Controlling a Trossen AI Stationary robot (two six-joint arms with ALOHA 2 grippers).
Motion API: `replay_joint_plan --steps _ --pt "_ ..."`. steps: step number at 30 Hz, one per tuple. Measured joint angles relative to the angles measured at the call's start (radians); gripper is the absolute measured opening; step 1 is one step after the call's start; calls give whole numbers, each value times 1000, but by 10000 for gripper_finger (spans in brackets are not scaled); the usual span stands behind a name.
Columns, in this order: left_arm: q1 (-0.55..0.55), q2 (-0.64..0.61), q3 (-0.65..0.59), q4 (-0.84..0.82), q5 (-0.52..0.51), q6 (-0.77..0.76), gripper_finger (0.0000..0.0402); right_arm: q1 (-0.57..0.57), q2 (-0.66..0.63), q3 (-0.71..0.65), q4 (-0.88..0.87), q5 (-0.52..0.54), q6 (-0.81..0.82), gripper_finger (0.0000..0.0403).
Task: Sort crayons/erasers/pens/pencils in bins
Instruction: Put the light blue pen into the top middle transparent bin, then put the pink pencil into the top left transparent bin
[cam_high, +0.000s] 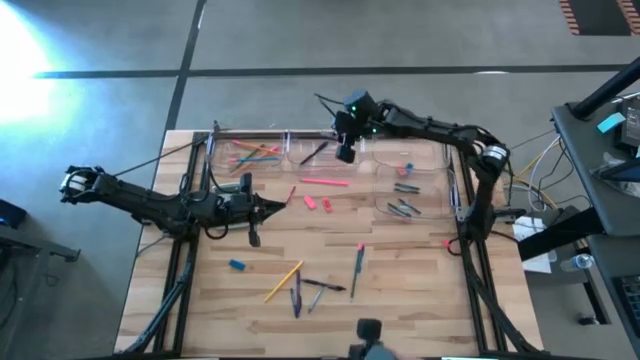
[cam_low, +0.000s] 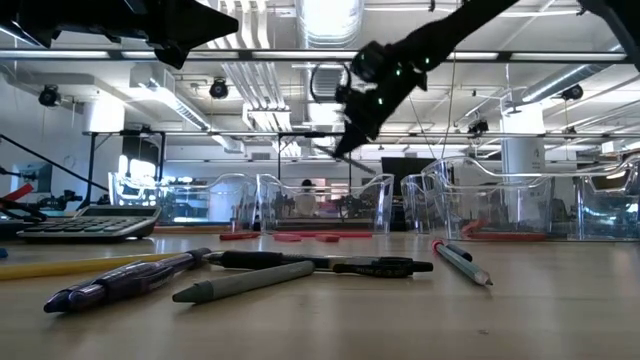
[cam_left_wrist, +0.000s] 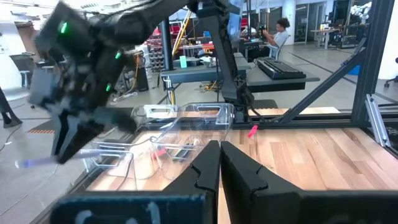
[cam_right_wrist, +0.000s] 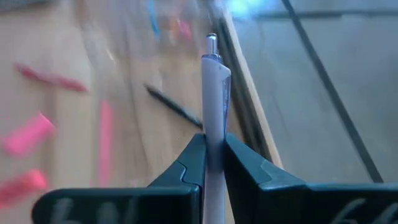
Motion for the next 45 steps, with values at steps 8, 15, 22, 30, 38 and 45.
replay_joint_plan --steps 8,15,22,30,38,45 --pt "-2 0 0 0 1 -1 0 -22 47 32 -43 1 -34 112" --pt "-2 0 0 0 7 -2 0 2 31 99 -136 -3 60 178" --pt "-2 0 0 3 7 -3 0 119 -7 105 -262 -167 73 183" --pt "-2 0 0 8 10 -4 0 320 -9 10 -290 6 14 169" --pt "-3 0 0 8 24 -4 0 383 -60 -263 131 81 147 151" --pt "-3 0 0 8 24 -3 0 378 -75 -431 354 281 170 138"
